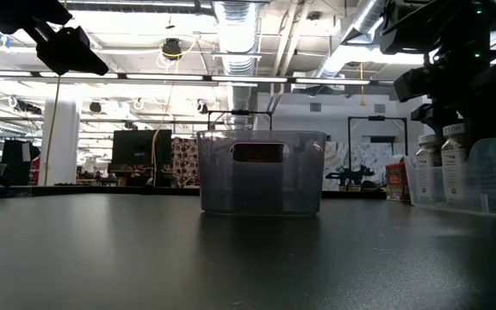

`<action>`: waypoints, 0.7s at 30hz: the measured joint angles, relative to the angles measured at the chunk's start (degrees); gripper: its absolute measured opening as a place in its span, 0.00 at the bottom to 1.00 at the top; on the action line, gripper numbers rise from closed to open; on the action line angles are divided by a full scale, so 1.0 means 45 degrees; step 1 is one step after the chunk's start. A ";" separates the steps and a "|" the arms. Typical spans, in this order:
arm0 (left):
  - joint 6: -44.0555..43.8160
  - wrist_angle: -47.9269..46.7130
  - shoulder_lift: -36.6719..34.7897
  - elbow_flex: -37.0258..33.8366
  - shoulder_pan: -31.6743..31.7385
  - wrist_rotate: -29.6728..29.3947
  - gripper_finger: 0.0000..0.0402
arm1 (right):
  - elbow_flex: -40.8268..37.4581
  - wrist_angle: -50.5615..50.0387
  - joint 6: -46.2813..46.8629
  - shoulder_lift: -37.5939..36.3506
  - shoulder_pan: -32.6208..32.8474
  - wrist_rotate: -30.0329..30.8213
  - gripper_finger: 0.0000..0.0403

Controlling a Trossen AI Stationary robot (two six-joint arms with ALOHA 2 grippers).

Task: Sort spices by type
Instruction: Put the white seasoning bottle into the transparent bin

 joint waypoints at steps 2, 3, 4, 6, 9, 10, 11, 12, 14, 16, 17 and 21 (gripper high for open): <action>-0.0003 -0.0115 0.0000 0.0000 0.0000 -0.0005 0.87 | 0.0000 -0.0002 0.0000 0.0000 0.0000 -0.0002 0.61; 0.0000 -0.0163 0.0000 0.0000 0.0001 0.0000 0.87 | 0.0000 0.0003 0.0000 0.0000 0.0000 -0.0002 0.61; -0.0003 -0.0175 0.0000 0.0000 0.0004 0.0000 0.87 | 0.0000 -0.0002 0.0000 0.0000 0.0000 -0.0007 0.61; 0.0002 -0.0175 0.0000 0.0000 0.0000 0.0000 0.87 | 0.0000 -0.0002 0.0005 0.0000 0.0000 -0.0007 0.61; 0.0002 -0.0175 0.0000 0.0000 0.0002 -0.0002 0.87 | 0.0000 -0.0001 0.0029 -0.0005 0.0000 -0.0012 0.63; 0.0002 -0.0175 0.0000 0.0000 0.0000 0.0000 0.87 | 0.0000 0.0000 0.0029 -0.0005 0.0000 -0.0007 0.64; 0.0002 -0.0175 0.0000 0.0000 0.0002 0.0000 0.87 | 0.0000 0.0003 0.0027 -0.0005 0.0000 -0.0012 0.65; 0.0002 -0.0175 0.0000 0.0000 0.0000 0.0000 0.87 | 0.0000 0.0003 0.0029 -0.0005 0.0000 -0.0009 0.66; 0.0002 -0.0175 0.0000 0.0000 0.0000 0.0000 0.87 | 0.0000 0.0003 0.0024 -0.0005 0.0000 -0.0007 0.68; 0.0002 -0.0175 0.0000 0.0000 0.0005 0.0000 0.87 | 0.0000 0.0003 0.0024 -0.0005 0.0000 -0.0007 0.69; 0.0004 -0.0175 0.0000 0.0000 0.0000 0.0000 0.87 | 0.0000 -0.0002 0.0024 -0.0005 0.0000 -0.0007 0.69; 0.0007 -0.0175 0.0000 0.0000 0.0000 0.0000 0.87 | 0.0024 -0.0067 0.0015 -0.0005 0.0000 -0.0007 0.71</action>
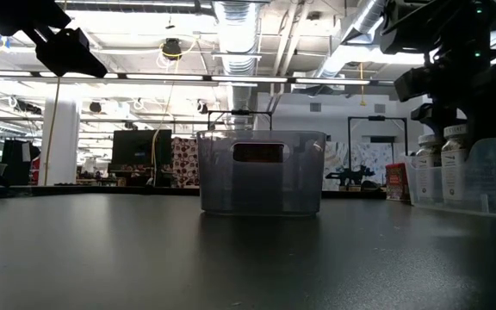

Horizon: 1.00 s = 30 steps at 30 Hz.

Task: Sort spices by type
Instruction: Put the white seasoning bottle into the transparent bin, then put the red seasoning can into the black bin

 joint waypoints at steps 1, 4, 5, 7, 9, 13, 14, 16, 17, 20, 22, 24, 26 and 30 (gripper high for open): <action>0.0000 0.0000 0.0000 0.0000 0.0004 0.0000 0.87 | 0.0064 -0.0100 -0.0057 0.0000 0.0000 0.0000 0.72; 0.0000 0.0000 0.0000 0.0000 0.0000 0.0000 0.87 | 0.0422 -0.0638 -0.0136 0.0000 0.0000 0.0000 0.72; 0.0000 0.0000 0.0000 0.0000 0.0003 -0.0001 0.87 | 0.0576 -0.0892 -0.0136 0.0000 0.0000 0.0000 0.73; 0.0000 0.0003 0.0000 0.0000 0.0000 -0.0001 0.87 | 0.0936 -0.1427 -0.0144 0.0000 0.0000 0.0000 0.73; 0.0000 0.0005 0.0000 0.0000 0.0000 0.0000 0.87 | 0.1329 -0.1929 -0.0210 0.0000 0.0000 0.0000 0.73; 0.0000 0.0008 0.0000 0.0000 0.0002 -0.0002 0.87 | 0.2143 -0.2620 -0.0301 -0.0051 0.0000 0.0005 0.73; 0.0000 0.0007 0.0000 0.0000 0.0000 -0.0002 0.87 | 0.2319 -0.2722 -0.0401 -0.0127 0.0000 0.0005 0.73; -0.0011 0.0012 0.0000 0.0000 0.0005 0.0000 0.87 | 0.2684 -0.2768 -0.0555 -0.0372 0.0000 0.0012 0.73; -0.0013 0.0017 0.0000 0.0000 0.0003 -0.0001 0.87 | 0.2847 -0.2763 -0.0567 -0.0546 0.0000 0.0010 0.73; -0.0063 0.0024 0.0000 0.0000 0.0004 0.0000 0.87 | 0.3342 -0.2657 -0.0557 -0.1187 0.0000 0.0010 0.73; -0.0068 0.0029 0.0000 0.0000 0.0000 -0.0005 0.87 | 0.3564 -0.2538 -0.0220 -0.1661 0.0000 0.0010 0.73; -0.0093 0.0034 0.0000 0.0000 0.0000 0.0000 0.87 | 0.3679 -0.2314 0.0401 -0.2133 0.0000 0.0010 0.73; -0.0240 0.0108 0.0000 0.0000 0.0001 -0.0002 0.87 | 0.3721 -0.2118 0.0520 -0.2574 0.0000 0.0010 0.73; -0.0834 0.0964 0.0005 0.0000 0.0153 -0.0176 0.87 | 0.3721 -0.1784 0.1149 -0.3148 0.0000 0.0558 0.73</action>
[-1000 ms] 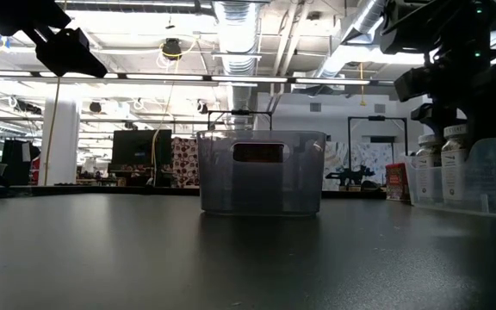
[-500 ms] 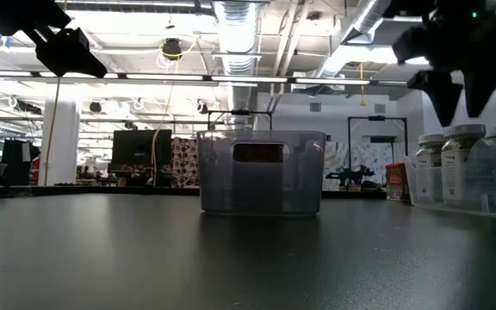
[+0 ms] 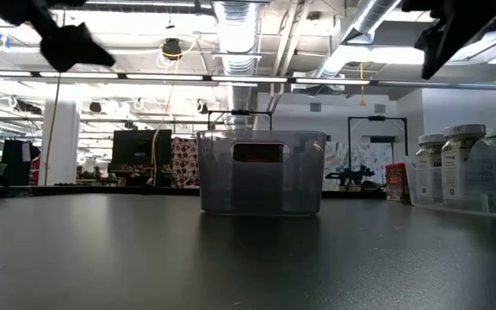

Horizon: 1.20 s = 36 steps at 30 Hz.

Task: Sort spices by type
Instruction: Put the red seasoning can into the black bin

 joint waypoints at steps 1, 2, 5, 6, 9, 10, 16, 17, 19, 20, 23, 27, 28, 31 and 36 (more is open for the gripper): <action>0.0055 0.0294 0.0000 0.0000 0.0135 -0.0061 0.87 | 0.0000 -0.0011 0.0416 -0.0057 0.0000 0.0534 0.73; 0.0252 0.0602 0.0000 0.0000 0.0309 -0.0071 0.87 | 0.0000 -0.0031 0.0751 -0.0089 0.0000 0.1094 0.73; 0.0919 0.1077 0.0000 0.0000 0.1122 -0.0058 0.87 | 0.0000 -0.0032 0.1190 -0.0097 -0.0105 0.2592 0.73; 0.0974 0.1090 0.0000 0.0000 0.1476 -0.0039 0.87 | 0.0000 -0.0021 0.1398 -0.0094 -0.0191 0.2939 0.72; 0.1262 0.1055 -0.0003 0.0000 0.2558 0.0016 0.87 | 0.0000 0.0131 0.2536 0.0042 -0.0584 0.3471 0.72; 0.1525 0.1087 0.0000 0.0000 0.2880 0.0017 0.87 | 0.0000 0.0154 0.2950 0.0089 -0.0765 0.3493 0.72; 0.3189 0.1129 -0.0005 0.0001 0.4816 0.0043 0.87 | -0.0005 0.0230 0.4549 0.0580 -0.2169 0.3892 0.72; 0.3341 0.1132 -0.0005 0.0003 0.5149 0.0045 0.87 | -0.0005 0.0292 0.4768 0.0711 -0.2444 0.4123 0.72; 0.3575 0.1129 -0.0010 0.0005 0.5742 0.0104 0.87 | -0.0005 0.0531 0.5055 0.0994 -0.3042 0.4317 0.72; 0.3722 0.1134 -0.0010 0.0003 0.6036 0.0235 0.87 | -0.0005 0.0746 0.5055 0.1134 -0.3376 0.4319 0.72; 0.4172 0.1127 -0.0010 0.0003 0.6763 0.0322 0.87 | -0.0005 0.1708 0.4766 0.1601 -0.4449 0.4318 0.72; 0.4836 0.1134 -0.0010 0.0004 0.7547 0.0333 0.87 | -0.0005 0.3448 0.4037 0.2298 -0.5931 0.4331 0.72; 0.5000 0.1134 -0.0010 0.0005 0.7717 0.0332 0.87 | -0.0005 0.3704 0.3980 0.2457 -0.6251 0.4339 0.72; 0.5396 0.1134 -0.0010 0.0005 0.8139 0.0332 0.87 | -0.0005 0.3754 0.4275 0.2972 -0.7203 0.4337 0.72; 0.5915 0.1134 -0.0010 0.0005 0.8682 0.0346 0.87 | -0.0005 0.3031 0.4476 0.3872 -0.8872 0.4100 0.72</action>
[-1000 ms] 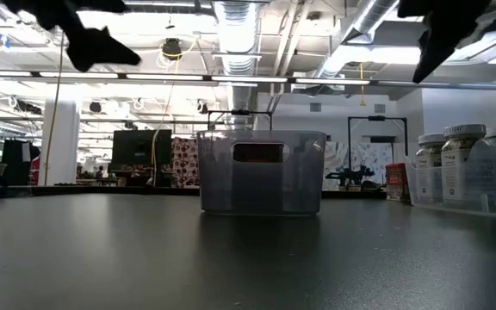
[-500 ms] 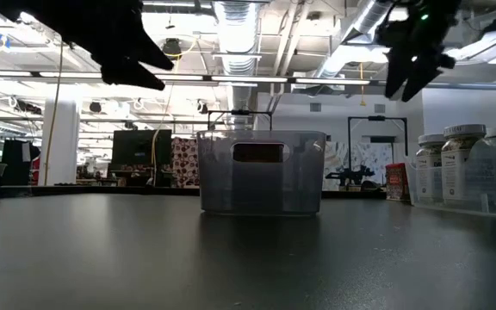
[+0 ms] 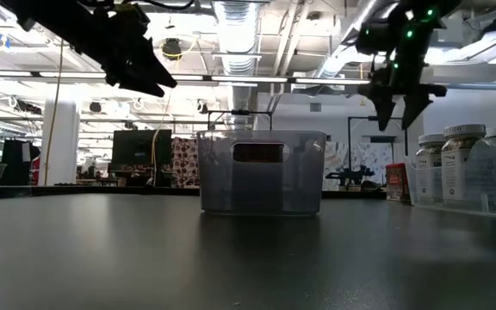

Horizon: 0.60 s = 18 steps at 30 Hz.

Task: Sort spices by type
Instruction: Put the red seasoning can into the black bin

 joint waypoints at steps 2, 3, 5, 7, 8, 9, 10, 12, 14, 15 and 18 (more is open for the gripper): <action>0.0239 -0.0005 0.0000 0.0000 0.0176 -0.0004 0.87 | 0.0000 -0.0003 0.0000 0.0203 -0.0378 -0.0024 0.72; 0.0394 -0.0005 0.0000 0.0000 0.0255 0.0000 0.87 | 0.0000 -0.0015 -0.0006 0.0295 -0.0512 -0.0075 0.72; 0.0715 0.0000 0.0000 0.0000 0.0409 0.0004 0.87 | 0.0000 -0.0155 -0.0038 0.0403 -0.0622 -0.0325 0.72; 0.1030 0.0000 0.0000 0.0000 0.0567 0.0000 0.87 | 0.0000 -0.0207 -0.0066 0.0417 -0.0629 -0.0335 0.72; 0.1163 0.0000 0.0000 0.0000 0.0645 -0.0001 0.87 | 0.0000 -0.0160 -0.0122 0.0417 -0.0633 -0.0335 0.72; 0.1287 0.0000 0.0000 0.0000 0.0716 -0.0003 0.87 | 0.0000 -0.0143 -0.0264 0.0417 -0.0633 -0.0335 0.72; 0.1413 0.0000 0.0000 0.0000 0.0783 -0.0002 0.87 | 0.0000 -0.0156 -0.0448 0.0417 -0.0633 -0.0335 0.72; 0.1642 0.0005 0.0000 0.0000 0.0916 -0.0001 0.87 | 0.0000 -0.0175 -0.0510 0.0417 -0.0643 -0.0335 0.72; 0.1724 0.0000 0.0000 0.0000 0.1029 -0.0005 0.87 | 0.0000 -0.0201 -0.0515 0.0417 -0.0737 -0.0335 0.72; 0.1721 0.0002 0.0000 0.0000 0.1085 -0.0003 0.87 | 0.0000 -0.0201 -0.0514 0.0417 -0.0791 -0.0335 0.73; 0.1622 0.0000 0.0000 0.0000 0.1193 -0.0005 0.87 | 0.0000 -0.0196 -0.0515 0.0417 -0.0921 -0.0331 0.75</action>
